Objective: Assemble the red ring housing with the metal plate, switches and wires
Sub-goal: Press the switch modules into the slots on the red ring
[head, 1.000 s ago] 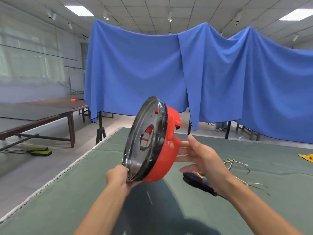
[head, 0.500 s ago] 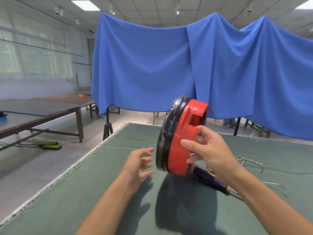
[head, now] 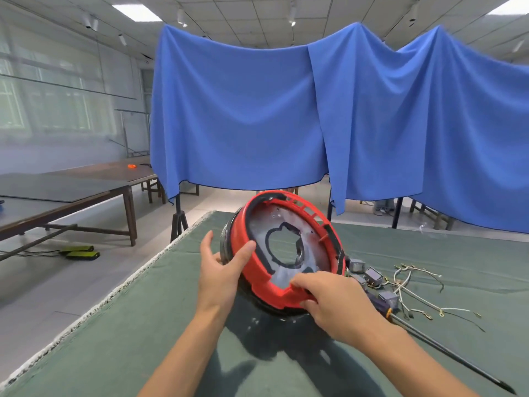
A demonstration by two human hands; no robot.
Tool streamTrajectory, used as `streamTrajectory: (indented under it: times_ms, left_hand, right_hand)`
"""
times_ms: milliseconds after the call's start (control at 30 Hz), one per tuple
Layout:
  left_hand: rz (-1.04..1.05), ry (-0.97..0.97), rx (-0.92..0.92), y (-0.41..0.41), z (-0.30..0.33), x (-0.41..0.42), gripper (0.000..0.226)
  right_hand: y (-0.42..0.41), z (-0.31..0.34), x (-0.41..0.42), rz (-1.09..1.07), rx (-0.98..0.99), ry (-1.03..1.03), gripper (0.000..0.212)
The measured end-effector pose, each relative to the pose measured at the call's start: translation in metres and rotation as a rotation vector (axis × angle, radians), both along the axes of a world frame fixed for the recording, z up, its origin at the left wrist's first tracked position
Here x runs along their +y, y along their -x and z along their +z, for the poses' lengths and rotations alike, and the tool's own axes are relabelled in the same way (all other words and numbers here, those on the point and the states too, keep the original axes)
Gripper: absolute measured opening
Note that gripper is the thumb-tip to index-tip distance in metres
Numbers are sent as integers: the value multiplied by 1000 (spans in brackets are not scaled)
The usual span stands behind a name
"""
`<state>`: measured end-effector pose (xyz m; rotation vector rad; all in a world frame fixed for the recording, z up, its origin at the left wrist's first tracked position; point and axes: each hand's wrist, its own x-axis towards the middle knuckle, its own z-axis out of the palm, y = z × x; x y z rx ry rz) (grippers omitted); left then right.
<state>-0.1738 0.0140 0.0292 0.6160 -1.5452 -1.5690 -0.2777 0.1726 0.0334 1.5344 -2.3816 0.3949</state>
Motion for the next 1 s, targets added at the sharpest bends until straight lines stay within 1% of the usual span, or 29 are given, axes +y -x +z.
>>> streamTrajectory:
  times_ms: [67,167,267,333,433,467,567,667,700,733,767,833,867,933,1000]
  left_hand:
    - [59,36,-80,1,-5,-4,102]
    - [70,41,-129,4,-11,-8,95]
    - [111,67,-167,7,-16,-9,68]
    - [127,56,-185,7,-18,-10,55]
    - [103,-31,-167,4,-18,-12,39]
    - [89,-62,-147,3,-19,-13,41]
    - [72,-143,-86,3,-18,-16,72]
    - [61,-182,-59,3,-12,-13,88]
    - [77,-205,-57,4,-9,-9,87]
    - [102,-247,-40,4,-7,-5,82]
    - [108,-331,9,4,-5,0,73]
    - [21,-543,129,6,-2,11,46]
    - [-58,-602,149,9,-2,18,41]
    - [-185,-662,185,14,-2,34,44]
    - [-176,-677,244,19,-5,45,44]
  right_hand:
    - [1,-3,1,31,25,-35,29]
    - [3,-7,1,58,49,-49,33]
    - [7,-11,2,57,29,-27,24]
    - [12,-13,5,30,34,21,19]
    - [20,-15,11,-21,9,63,33]
    - [22,-16,11,-14,-2,62,35]
    - [18,-13,7,27,-39,93,35]
    - [9,-5,1,31,-58,178,39]
    - [7,1,-2,17,-65,203,40]
    - [5,6,-5,-6,-82,228,40]
    - [4,11,-8,-34,-105,255,39]
    - [0,20,-15,-92,-141,326,38]
    - [-2,24,-18,-126,-166,366,37]
    - [-7,30,-25,-189,-271,460,35]
    - [-8,36,-30,-223,-355,493,30]
